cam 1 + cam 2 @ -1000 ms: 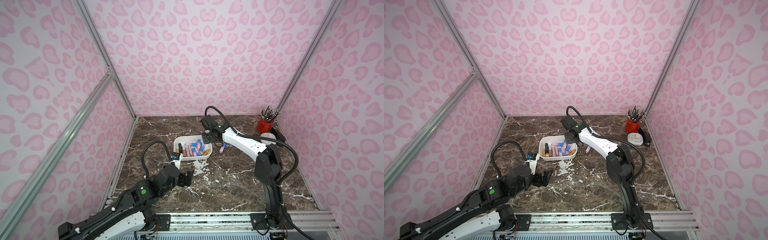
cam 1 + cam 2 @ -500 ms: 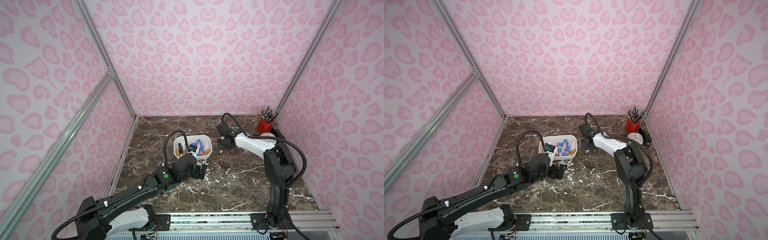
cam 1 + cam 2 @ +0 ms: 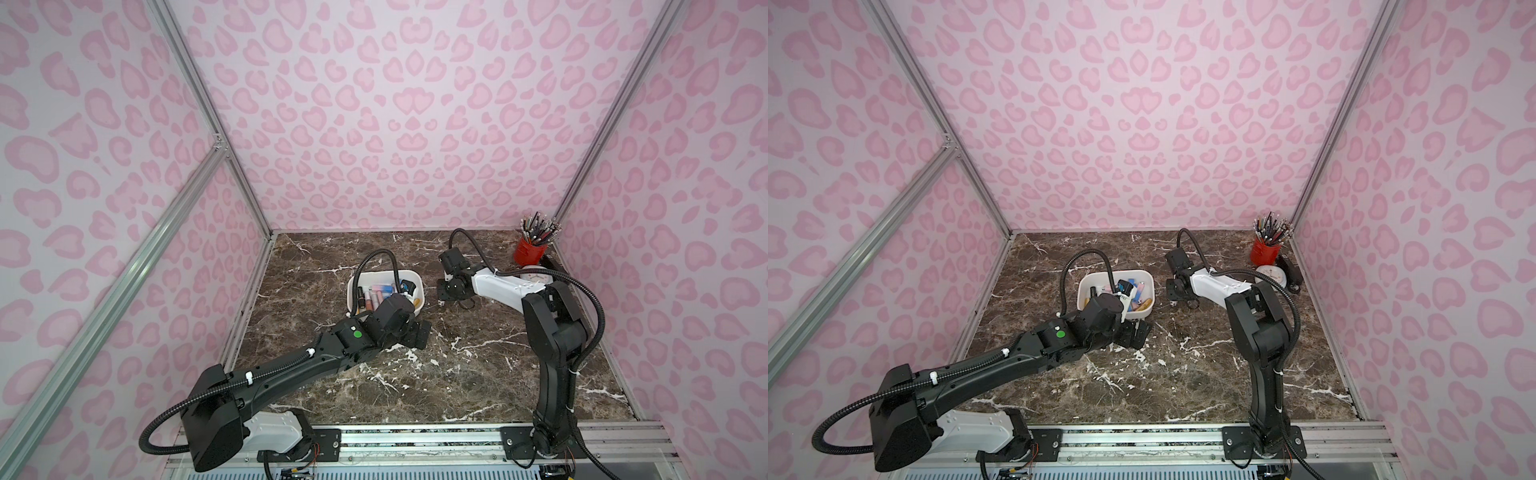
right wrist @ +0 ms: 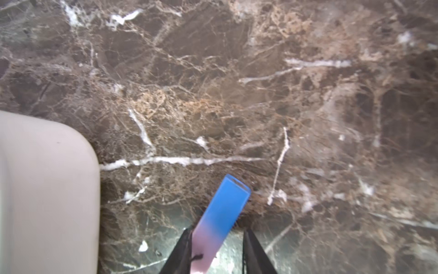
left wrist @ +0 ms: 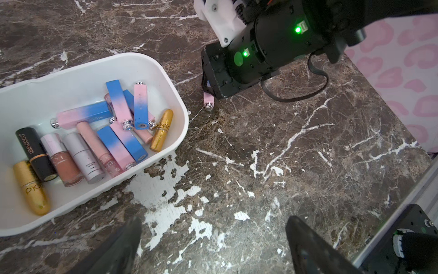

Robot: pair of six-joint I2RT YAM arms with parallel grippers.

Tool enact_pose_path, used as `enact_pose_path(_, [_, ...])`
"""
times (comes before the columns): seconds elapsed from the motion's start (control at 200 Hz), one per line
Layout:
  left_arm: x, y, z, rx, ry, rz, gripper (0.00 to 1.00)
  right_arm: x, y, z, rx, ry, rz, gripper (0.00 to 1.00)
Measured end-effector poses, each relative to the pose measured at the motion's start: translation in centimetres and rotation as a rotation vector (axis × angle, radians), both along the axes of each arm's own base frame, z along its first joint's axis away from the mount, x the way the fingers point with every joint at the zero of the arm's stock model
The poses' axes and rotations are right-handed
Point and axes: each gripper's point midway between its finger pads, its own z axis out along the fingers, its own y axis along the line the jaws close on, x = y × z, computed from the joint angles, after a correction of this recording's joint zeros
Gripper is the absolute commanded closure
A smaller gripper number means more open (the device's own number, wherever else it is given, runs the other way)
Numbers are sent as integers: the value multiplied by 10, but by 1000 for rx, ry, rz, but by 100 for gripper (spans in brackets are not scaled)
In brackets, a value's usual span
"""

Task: Put the lipstick into the storage box
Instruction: Pick up the lipstick at the center of the board.

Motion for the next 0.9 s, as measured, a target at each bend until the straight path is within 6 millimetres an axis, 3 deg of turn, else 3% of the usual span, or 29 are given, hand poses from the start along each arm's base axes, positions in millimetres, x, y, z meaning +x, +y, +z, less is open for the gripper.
enact_pose_path(0.28, [-2,2,3,-5,-14,-7,2,5,3,-2,4,7,-9,63])
enact_pose_path(0.445, [-6,11,2,-3,-25,-7,2,3,2,-14,-8,39,-16,71])
enact_pose_path(0.635, [-11,22,5,-11,-41,3,3,-1,5,-14,-12,53,-10,81])
enact_pose_path(0.745, [-15,29,7,-21,-54,9,2,-5,9,-2,-23,51,-1,81])
enact_pose_path(0.9, [-21,40,8,-33,-70,18,2,5,26,36,-27,-25,22,81])
